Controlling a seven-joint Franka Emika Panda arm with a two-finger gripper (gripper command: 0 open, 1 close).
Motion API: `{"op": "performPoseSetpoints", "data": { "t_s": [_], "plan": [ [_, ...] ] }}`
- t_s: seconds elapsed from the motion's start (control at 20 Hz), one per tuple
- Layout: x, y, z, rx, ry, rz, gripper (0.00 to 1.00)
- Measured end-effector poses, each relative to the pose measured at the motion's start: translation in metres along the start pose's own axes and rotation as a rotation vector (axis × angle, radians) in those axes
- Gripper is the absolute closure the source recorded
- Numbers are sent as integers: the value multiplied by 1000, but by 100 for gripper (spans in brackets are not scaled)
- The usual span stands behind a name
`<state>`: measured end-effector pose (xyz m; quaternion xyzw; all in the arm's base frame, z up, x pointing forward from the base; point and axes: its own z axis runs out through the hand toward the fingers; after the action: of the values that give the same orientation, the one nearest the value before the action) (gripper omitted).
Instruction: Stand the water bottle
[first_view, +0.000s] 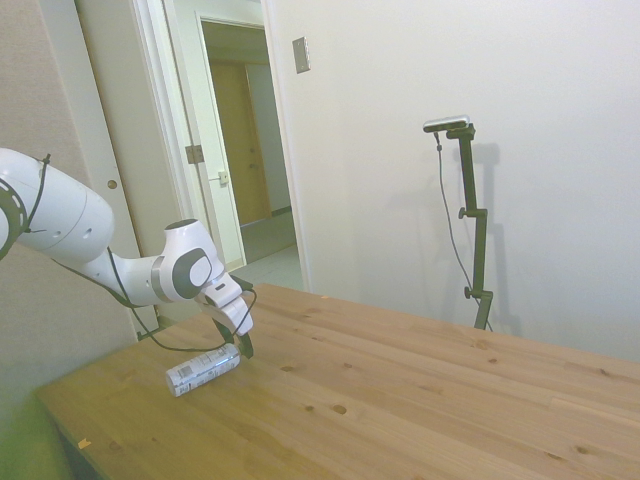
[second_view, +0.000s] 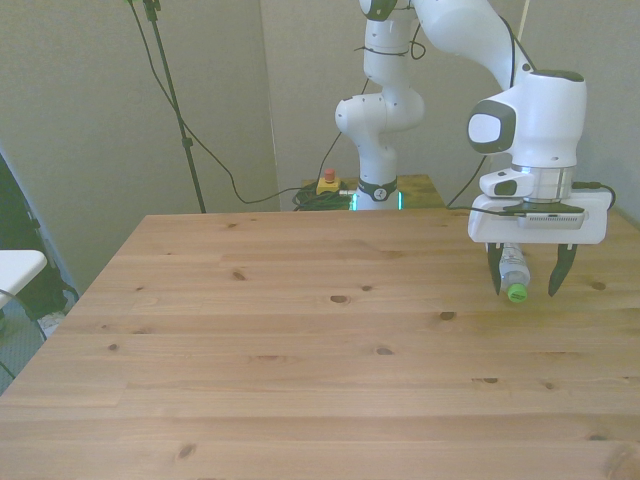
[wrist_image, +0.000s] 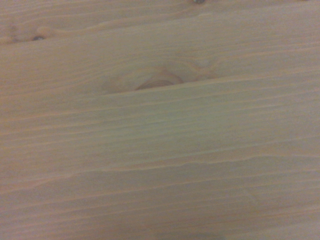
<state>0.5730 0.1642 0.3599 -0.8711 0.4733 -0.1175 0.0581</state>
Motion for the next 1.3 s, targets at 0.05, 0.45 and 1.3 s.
{"op": "performPoseSetpoints", "data": {
  "t_s": [0.05,0.45,1.3],
  "plan": [
    [1,-1,2,-1,0,1,0],
    [10,-3,11,-10,4,14,100],
    [20,-4,7,-13,9,26,100]
  ]
}}
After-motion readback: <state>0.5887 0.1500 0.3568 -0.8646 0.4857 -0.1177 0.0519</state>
